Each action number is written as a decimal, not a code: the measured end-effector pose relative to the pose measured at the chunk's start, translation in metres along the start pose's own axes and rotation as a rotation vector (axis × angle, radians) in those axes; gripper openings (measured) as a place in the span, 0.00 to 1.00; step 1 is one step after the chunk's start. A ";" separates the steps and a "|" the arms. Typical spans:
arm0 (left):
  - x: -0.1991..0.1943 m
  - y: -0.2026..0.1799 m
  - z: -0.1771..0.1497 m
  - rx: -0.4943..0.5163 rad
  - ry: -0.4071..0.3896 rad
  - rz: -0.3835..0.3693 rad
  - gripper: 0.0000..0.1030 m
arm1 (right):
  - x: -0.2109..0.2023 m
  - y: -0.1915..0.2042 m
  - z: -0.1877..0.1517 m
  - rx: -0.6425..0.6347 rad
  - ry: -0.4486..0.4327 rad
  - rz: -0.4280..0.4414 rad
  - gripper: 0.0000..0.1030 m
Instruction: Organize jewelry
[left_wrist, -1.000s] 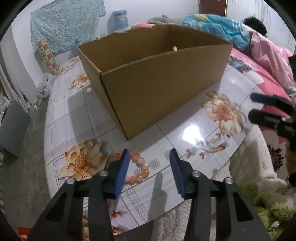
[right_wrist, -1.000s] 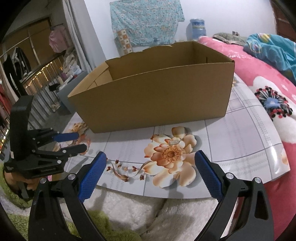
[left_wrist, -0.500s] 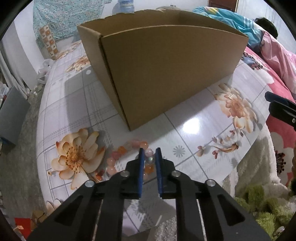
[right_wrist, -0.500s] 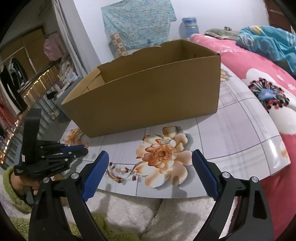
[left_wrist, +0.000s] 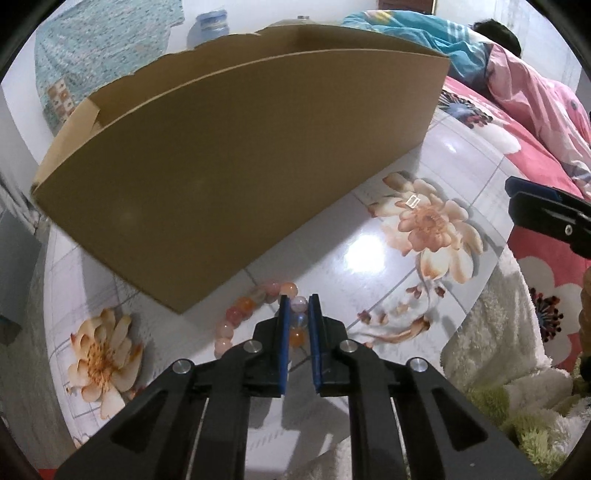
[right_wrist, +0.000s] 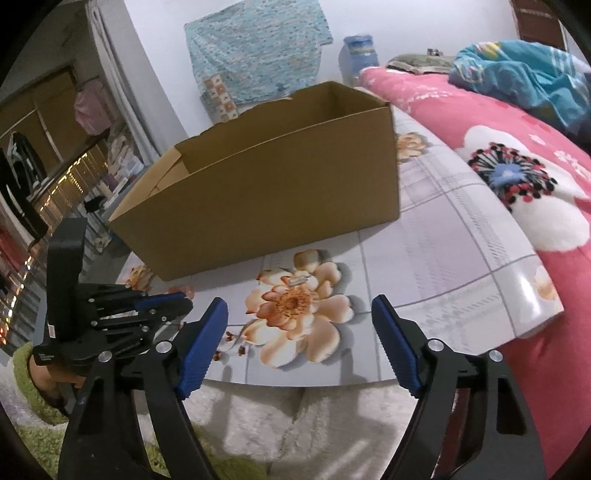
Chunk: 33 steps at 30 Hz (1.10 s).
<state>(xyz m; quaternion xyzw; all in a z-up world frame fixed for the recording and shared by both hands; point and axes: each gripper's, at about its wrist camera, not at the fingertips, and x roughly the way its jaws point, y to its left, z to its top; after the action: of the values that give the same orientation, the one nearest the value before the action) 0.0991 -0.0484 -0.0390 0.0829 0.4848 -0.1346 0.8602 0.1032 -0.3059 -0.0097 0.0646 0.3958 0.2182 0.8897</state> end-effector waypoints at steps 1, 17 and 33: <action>0.001 -0.001 0.001 0.001 -0.001 -0.004 0.09 | 0.000 -0.002 0.000 0.006 0.001 0.003 0.70; 0.001 0.012 -0.005 -0.039 -0.035 -0.076 0.09 | 0.056 0.019 0.020 -0.071 0.092 -0.029 0.36; 0.000 0.012 -0.005 -0.035 -0.032 -0.071 0.09 | 0.081 0.029 0.019 -0.188 0.109 -0.096 0.20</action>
<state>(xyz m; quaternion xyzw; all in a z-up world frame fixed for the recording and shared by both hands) 0.0993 -0.0353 -0.0413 0.0484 0.4757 -0.1579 0.8640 0.1548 -0.2438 -0.0433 -0.0499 0.4240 0.2147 0.8785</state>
